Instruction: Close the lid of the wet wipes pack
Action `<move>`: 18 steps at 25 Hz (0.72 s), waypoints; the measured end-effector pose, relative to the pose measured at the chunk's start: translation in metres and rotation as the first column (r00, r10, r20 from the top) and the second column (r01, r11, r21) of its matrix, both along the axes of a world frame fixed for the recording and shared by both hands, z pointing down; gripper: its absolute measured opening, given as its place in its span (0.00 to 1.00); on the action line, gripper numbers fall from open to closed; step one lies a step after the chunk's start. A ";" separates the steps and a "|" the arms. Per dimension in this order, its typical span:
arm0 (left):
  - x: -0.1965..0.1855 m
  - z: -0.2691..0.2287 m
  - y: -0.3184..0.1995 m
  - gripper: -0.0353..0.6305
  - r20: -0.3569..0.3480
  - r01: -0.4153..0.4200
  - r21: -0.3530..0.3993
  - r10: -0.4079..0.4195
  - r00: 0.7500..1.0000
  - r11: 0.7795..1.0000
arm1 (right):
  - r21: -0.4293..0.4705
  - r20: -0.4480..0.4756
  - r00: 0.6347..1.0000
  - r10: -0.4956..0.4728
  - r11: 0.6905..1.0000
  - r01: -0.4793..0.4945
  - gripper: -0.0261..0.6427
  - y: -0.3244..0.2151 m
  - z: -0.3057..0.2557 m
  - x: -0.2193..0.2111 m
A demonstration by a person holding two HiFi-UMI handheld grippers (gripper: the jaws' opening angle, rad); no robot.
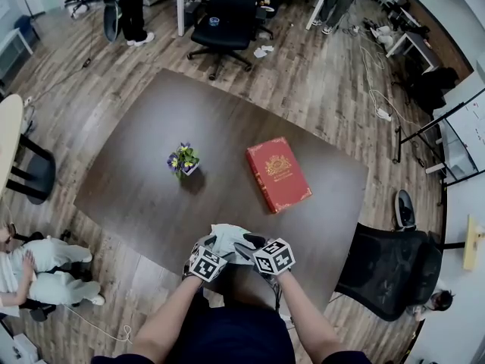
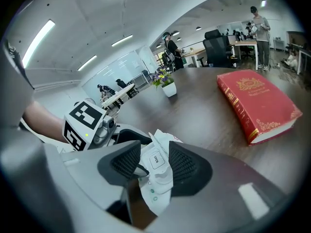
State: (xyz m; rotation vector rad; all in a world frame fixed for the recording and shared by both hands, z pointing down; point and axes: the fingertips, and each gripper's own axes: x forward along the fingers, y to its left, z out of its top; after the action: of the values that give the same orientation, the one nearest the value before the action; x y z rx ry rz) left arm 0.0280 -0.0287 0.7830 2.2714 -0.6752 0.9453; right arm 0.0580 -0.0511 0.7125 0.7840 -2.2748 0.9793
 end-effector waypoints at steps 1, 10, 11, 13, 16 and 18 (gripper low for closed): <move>0.000 0.001 0.000 0.61 -0.003 -0.001 0.003 0.001 1.000 1.000 | -0.002 0.002 1.000 0.000 1.000 0.000 0.33 0.001 0.000 -0.001; 0.001 0.001 -0.001 0.60 -0.001 0.006 0.005 -0.006 1.000 1.000 | -0.041 0.007 1.000 0.017 0.999 -0.017 0.18 0.014 0.008 0.004; 0.000 0.000 0.000 0.60 0.004 0.006 -0.001 -0.006 1.000 1.000 | -0.047 -0.001 1.000 0.013 0.999 -0.013 0.17 0.016 0.010 0.004; -0.001 -0.001 0.000 0.60 0.008 0.007 -0.006 -0.007 1.000 1.000 | -0.060 -0.019 1.000 -0.003 0.998 0.002 0.17 0.020 0.013 0.003; -0.001 -0.001 0.000 0.60 0.009 0.009 -0.004 -0.009 1.000 1.000 | -0.075 -0.040 0.999 -0.025 0.997 0.022 0.17 0.024 0.018 0.001; 0.000 -0.001 0.000 0.60 0.008 0.010 -0.005 -0.010 1.000 1.000 | -0.090 -0.059 0.997 -0.046 0.995 0.040 0.17 0.029 0.022 0.000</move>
State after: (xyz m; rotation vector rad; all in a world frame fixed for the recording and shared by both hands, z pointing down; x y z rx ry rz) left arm 0.0281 -0.0288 0.7820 2.2589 -0.6863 0.9502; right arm 0.0578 -0.0224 0.7349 0.7151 -2.1714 1.0150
